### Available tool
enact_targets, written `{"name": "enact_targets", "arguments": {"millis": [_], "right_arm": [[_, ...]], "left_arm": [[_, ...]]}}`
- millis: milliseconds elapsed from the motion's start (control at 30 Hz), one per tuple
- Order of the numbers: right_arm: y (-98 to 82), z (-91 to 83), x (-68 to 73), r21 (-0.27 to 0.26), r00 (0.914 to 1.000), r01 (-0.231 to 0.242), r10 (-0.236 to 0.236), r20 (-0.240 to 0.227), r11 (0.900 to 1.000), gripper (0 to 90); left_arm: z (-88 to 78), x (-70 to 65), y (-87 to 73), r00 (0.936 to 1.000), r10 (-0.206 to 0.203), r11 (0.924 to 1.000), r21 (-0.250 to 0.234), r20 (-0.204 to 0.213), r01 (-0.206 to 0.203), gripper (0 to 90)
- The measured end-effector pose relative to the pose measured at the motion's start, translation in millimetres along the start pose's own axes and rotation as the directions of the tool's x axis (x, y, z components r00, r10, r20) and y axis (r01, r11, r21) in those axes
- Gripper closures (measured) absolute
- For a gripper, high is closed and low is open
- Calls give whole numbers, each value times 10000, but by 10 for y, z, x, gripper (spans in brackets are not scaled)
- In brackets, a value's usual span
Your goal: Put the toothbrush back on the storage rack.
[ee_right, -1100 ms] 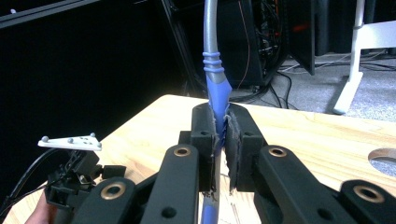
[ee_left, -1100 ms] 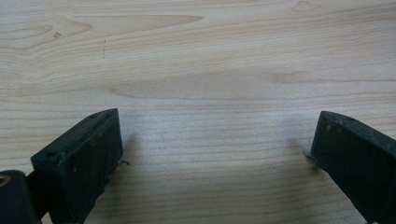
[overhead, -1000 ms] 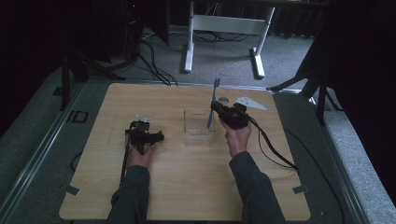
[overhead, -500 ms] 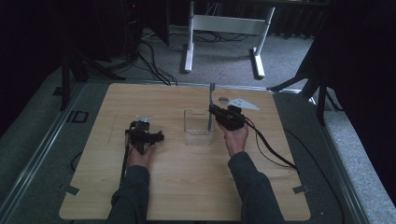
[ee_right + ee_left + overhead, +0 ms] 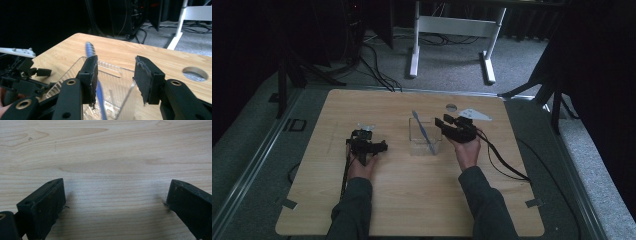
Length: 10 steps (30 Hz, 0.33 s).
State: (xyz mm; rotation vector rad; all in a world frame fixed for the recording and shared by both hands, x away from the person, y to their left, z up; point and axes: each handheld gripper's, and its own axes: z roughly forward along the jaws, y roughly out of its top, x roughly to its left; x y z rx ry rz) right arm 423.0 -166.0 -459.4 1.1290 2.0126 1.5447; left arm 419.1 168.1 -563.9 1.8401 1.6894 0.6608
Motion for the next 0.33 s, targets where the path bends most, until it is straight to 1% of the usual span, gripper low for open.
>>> {"name": "enact_targets", "arguments": {"millis": [100,133,200,300,333], "right_arm": [[-3,-29,-33,-14,9999,-59,59,143,10000,524],[-3,-64,-74,27,9995,-137,136,282,9999,520],[4,-95,-111,164,9990,-145,138,414,9998,518],[12,-133,-146,269,9985,-96,82,536,9996,516],[22,-172,-170,479,9972,78,-114,743,9988,512]], "left_arm": [[-1,1,0,10000,15,10000,13,1,-15,25],[-1,1,0,10000,13,10000,12,-1,-13,25],[-1,1,0,10000,12,10000,12,-2,-12,25],[-1,1,1,10000,21,10000,18,-2,-21,25],[-1,1,1,10000,23,10000,24,-2,-23,25]]}}
